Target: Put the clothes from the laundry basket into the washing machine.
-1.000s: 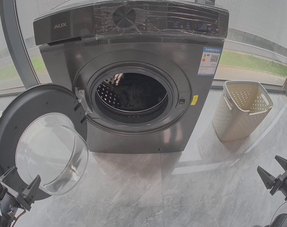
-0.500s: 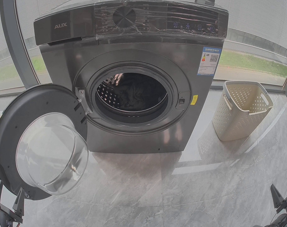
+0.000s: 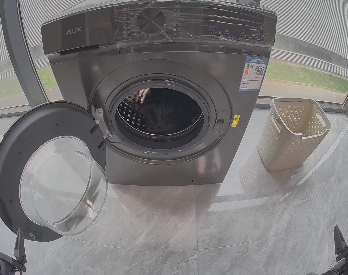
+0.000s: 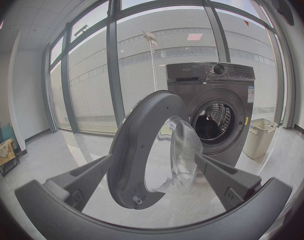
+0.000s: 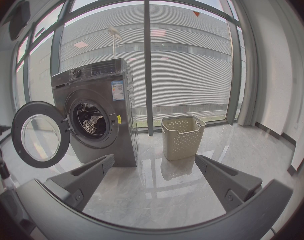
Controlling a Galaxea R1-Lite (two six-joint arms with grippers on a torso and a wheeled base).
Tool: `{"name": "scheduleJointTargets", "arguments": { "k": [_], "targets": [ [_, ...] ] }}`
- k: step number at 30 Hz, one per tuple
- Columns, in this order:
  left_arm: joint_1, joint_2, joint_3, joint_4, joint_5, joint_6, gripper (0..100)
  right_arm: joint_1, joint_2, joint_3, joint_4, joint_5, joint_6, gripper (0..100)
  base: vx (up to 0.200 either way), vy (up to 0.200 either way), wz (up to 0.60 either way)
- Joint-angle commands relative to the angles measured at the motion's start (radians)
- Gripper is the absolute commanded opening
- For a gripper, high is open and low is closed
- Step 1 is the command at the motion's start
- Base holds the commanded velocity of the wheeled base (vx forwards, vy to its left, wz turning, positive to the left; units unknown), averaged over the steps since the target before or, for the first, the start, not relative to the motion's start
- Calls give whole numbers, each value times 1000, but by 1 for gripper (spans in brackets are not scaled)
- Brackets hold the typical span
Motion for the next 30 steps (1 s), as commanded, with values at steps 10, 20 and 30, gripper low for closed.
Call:
{"name": "scheduleJointTargets", "arguments": {
  "k": [10,20,30],
  "targets": [
    [-5,-29,18,72,-190,-55,100,-3,-23,18,-2,107,-50,100,0,0,0],
    [-5,-29,18,72,-190,-55,100,-3,-23,18,-2,107,-47,100,-100,0,0],
    [-5,-29,18,72,-190,-52,100,-3,-23,18,-2,107,-47,100,-20,60,0]
  ]
}}
